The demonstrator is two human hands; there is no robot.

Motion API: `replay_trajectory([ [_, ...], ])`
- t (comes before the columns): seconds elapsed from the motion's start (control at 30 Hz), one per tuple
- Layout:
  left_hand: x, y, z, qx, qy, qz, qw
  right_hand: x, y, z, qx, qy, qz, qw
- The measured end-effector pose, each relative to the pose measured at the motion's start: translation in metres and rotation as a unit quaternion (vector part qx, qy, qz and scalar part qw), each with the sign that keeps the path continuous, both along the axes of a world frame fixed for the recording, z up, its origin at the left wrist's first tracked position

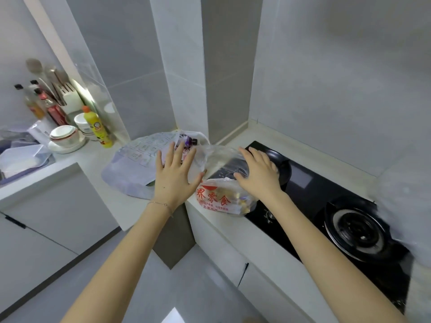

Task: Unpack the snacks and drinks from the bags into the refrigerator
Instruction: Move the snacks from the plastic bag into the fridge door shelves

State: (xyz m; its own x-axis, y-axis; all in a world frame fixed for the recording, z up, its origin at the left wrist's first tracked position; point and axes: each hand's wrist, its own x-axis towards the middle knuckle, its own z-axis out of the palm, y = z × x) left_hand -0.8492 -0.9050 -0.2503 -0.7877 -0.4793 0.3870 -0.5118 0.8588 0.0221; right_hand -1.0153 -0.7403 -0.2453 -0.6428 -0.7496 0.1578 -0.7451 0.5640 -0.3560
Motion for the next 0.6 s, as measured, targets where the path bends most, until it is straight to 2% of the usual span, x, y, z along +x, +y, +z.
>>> replay_trajectory([
  [0.23, -0.061, -0.044, -0.039, 0.038, -0.044, -0.007, 0.998, -0.060, -0.031, -0.039, 0.021, -0.044, -0.012, 0.999],
  [0.6, -0.119, -0.092, -0.107, 0.119, -0.092, 0.049, 0.987, -0.118, -0.087, -0.087, 0.042, -0.080, 0.048, 0.995],
])
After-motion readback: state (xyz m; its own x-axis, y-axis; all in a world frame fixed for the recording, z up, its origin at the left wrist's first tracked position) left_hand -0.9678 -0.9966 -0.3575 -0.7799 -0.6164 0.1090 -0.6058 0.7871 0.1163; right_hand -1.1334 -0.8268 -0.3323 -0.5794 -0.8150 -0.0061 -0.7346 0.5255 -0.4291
